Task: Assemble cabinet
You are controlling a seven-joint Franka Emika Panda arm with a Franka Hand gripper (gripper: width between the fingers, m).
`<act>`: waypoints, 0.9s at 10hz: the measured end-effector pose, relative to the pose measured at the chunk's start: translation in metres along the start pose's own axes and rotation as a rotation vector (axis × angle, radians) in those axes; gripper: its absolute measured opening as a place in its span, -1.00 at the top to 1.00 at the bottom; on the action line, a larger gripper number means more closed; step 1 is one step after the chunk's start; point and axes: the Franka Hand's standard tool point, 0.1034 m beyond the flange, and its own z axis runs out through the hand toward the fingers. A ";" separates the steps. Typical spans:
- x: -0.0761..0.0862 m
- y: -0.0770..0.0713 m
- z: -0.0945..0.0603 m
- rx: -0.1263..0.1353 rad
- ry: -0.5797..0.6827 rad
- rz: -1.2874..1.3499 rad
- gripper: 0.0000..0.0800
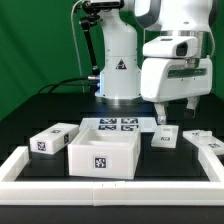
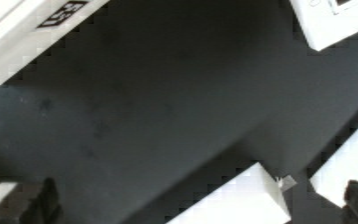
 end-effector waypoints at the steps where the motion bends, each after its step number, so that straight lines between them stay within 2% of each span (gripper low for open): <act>1: -0.002 0.001 0.001 -0.024 -0.007 -0.002 -1.00; 3: 0.001 -0.001 0.000 -0.030 0.001 0.011 -1.00; 4: 0.006 -0.007 0.001 -0.038 0.018 0.013 -1.00; 5: 0.003 -0.006 0.002 -0.038 0.016 -0.020 -1.00; 6: -0.008 -0.007 0.006 -0.045 0.036 -0.137 -1.00; 7: -0.025 -0.005 0.010 -0.037 0.020 -0.224 -1.00; 9: -0.045 0.010 0.010 -0.031 -0.001 -0.378 -1.00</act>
Offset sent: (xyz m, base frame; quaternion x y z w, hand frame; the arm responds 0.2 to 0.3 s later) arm 0.0000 0.0000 0.0000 -0.1296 0.0000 0.0000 0.9916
